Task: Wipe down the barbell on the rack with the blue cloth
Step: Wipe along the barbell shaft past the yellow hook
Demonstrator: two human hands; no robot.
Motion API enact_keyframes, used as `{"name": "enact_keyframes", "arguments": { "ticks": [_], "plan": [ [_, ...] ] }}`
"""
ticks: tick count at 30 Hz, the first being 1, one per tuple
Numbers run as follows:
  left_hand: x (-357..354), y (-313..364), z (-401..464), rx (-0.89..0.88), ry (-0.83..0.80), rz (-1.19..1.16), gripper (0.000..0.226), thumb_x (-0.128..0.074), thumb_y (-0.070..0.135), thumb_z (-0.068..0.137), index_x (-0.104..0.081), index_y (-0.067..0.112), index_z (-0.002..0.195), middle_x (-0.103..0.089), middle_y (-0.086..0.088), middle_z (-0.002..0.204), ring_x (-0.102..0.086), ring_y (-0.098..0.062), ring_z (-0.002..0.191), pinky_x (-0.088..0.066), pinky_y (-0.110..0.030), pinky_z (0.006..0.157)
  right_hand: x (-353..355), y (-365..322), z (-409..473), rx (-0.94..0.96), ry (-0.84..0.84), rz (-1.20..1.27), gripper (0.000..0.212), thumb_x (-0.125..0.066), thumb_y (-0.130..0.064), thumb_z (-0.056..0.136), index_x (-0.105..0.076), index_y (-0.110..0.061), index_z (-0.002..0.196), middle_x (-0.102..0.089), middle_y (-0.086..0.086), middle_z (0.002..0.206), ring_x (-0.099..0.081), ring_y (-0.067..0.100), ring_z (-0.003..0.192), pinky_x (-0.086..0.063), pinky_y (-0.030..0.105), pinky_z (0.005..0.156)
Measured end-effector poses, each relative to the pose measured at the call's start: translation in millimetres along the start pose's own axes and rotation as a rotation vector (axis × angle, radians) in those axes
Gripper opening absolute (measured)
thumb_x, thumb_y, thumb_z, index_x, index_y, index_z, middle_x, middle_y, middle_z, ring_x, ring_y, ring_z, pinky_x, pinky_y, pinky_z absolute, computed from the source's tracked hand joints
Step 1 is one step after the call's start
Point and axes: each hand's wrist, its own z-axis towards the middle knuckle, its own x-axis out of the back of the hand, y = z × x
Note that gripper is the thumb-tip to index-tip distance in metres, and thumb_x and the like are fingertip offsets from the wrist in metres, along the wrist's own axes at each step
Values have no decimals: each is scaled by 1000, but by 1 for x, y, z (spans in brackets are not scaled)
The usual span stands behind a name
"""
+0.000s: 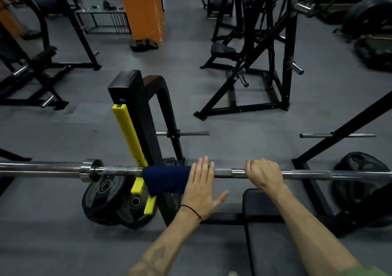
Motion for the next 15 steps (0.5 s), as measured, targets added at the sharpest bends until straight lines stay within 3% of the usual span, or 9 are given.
{"name": "enact_keyframes", "arguments": {
  "ticks": [3,5,7,10,13,15],
  "plan": [
    [13,-31,-14,-60,27,31,87,-35,69,99,-20,8,160,-12,-11,168,-17,-26,155,-3,-37,126,11,6,5,89,-238,-32,21,-45,-13,93,-62,-17,104,-70,7,111,-67,34,103,-40,34,69],
    [23,-72,-30,59,22,16,88,-36,68,97,-24,7,159,-20,-12,167,-20,-26,154,-2,-34,127,10,7,2,92,-212,-67,20,-48,-11,93,-61,-14,107,-70,7,110,-68,34,101,-39,34,67],
    [27,-99,-45,194,44,71,90,-24,71,98,-29,3,156,-28,-17,163,-25,-31,152,-6,-39,126,4,5,-2,99,-159,-105,21,-44,-10,95,-59,-15,108,-71,6,107,-69,33,98,-39,33,65],
    [18,-59,-25,352,-1,46,104,-15,78,95,-37,-7,150,-35,-28,157,-28,-41,149,-14,-52,122,1,5,-3,93,-131,-86,23,-40,-11,98,-58,-16,111,-72,6,105,-69,34,96,-39,33,65],
    [-1,9,-4,158,-4,31,103,-25,80,94,-30,-4,154,-25,-25,162,-22,-40,152,-15,-52,120,1,9,-1,118,-108,-6,20,-38,-15,100,-56,-18,109,-72,7,102,-69,36,93,-39,35,64],
    [6,6,-10,27,-22,65,98,-32,77,95,-21,3,159,-14,-16,167,-15,-32,155,-11,-47,124,-2,12,-2,67,-82,109,32,-32,-30,106,-59,-19,95,-73,7,96,-69,35,92,-42,36,67]
  ]
}}
